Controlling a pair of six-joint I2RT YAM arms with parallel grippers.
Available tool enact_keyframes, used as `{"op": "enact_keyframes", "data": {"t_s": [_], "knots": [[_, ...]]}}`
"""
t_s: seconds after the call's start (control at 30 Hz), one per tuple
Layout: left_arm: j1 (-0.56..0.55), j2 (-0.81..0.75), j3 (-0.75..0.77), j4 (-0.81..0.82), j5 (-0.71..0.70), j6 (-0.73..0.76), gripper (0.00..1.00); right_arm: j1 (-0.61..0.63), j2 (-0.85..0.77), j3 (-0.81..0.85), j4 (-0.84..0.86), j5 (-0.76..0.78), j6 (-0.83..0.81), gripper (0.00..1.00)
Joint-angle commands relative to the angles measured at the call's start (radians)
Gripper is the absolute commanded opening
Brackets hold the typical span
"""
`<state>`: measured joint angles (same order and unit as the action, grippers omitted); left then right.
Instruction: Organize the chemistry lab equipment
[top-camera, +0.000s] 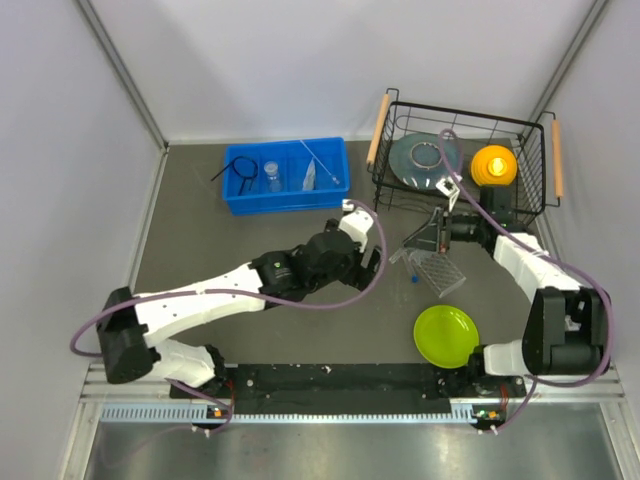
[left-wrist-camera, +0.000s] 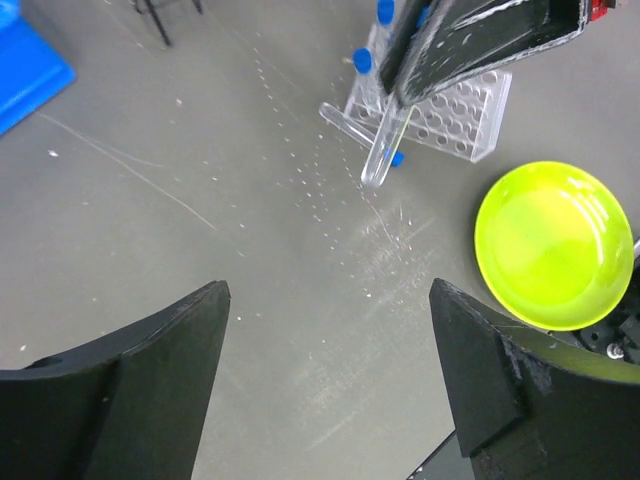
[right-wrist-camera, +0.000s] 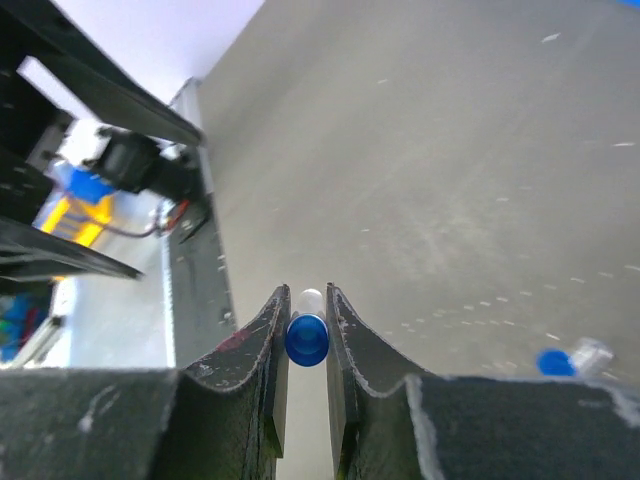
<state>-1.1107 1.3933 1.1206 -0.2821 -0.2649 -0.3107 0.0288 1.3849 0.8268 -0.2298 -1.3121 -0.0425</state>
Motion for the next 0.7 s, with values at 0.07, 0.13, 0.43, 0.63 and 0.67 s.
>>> {"op": "enact_keyframes", "data": {"t_s": [0.07, 0.13, 0.43, 0.63, 0.67], "knots": [[0.057, -0.158, -0.094, 0.037, -0.011, -0.077, 0.88, -0.121, -0.159, 0.023, -0.013, 0.233, -0.126, 0.15], [0.083, -0.190, -0.139, 0.044, 0.010, -0.091, 0.88, -0.142, -0.181, 0.017, -0.016, 0.287, -0.152, 0.15], [0.146, -0.255, -0.252, 0.073, 0.085, -0.137, 0.88, -0.194, -0.189, 0.012, -0.008, 0.519, -0.180, 0.15], [0.164, -0.251, -0.268, 0.084, 0.110, -0.139, 0.88, -0.194, -0.138, 0.023, 0.003, 0.637, -0.168, 0.16], [0.166, -0.249, -0.269, 0.087, 0.118, -0.139, 0.88, -0.194, -0.133, 0.026, 0.006, 0.645, -0.166, 0.16]]}}
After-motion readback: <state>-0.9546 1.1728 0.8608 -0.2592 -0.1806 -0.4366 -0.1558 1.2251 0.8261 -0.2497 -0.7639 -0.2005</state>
